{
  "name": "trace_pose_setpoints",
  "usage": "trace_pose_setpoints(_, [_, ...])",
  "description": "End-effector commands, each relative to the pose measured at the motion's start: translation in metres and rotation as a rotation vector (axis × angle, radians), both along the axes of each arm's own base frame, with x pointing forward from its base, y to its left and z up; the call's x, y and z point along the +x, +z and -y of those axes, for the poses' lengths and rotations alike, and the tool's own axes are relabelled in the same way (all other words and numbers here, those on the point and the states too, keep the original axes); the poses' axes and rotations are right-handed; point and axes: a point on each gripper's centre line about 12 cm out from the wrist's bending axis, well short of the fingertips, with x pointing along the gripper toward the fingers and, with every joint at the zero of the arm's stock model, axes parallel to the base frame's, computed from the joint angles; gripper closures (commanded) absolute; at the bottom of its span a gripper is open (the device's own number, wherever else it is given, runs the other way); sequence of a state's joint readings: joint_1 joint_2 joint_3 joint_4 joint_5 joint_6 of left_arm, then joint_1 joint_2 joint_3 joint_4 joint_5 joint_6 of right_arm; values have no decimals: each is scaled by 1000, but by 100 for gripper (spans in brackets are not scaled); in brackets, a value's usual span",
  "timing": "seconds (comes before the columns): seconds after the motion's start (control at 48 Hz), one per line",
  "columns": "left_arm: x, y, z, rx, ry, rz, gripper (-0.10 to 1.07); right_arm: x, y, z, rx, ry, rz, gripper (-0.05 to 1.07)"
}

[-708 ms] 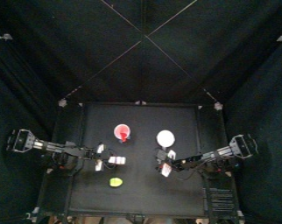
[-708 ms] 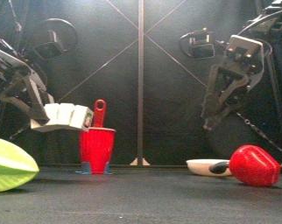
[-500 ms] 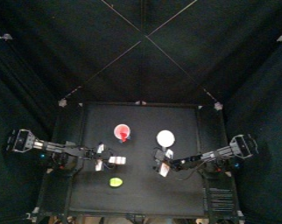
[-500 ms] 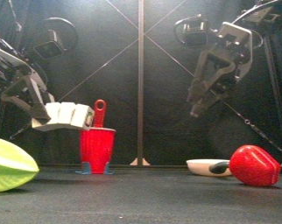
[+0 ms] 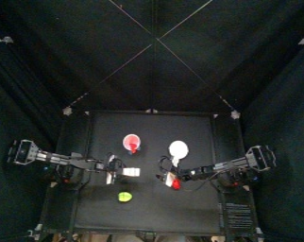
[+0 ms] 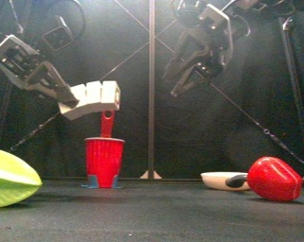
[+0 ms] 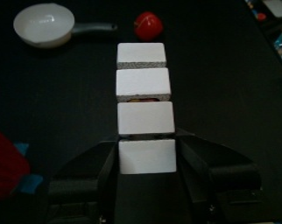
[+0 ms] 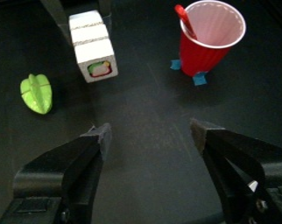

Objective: Hand over sushi roll

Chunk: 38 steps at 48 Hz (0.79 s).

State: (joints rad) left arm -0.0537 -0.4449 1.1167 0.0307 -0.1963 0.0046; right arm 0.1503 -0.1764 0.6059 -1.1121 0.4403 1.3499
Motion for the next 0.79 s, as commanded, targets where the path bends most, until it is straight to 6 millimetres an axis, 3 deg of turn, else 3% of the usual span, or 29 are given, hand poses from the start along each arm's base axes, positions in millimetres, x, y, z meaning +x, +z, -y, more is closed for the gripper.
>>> trace_pose_setpoints(0.0, [12, 13, 1, 2, -6, 54, 50, 10, 15, 2, -5, -3, 42, 1])
trace_pose_setpoints(0.333, [34, 20, 2, 27, -24, 97, 50, 39, 27, -9, -32, 71, 94, 1])
trace_pose_setpoints(0.771, [43, 23, -3, 28, -13, 155, 50, 54, 23, -20, -17, 154, 112, 1])
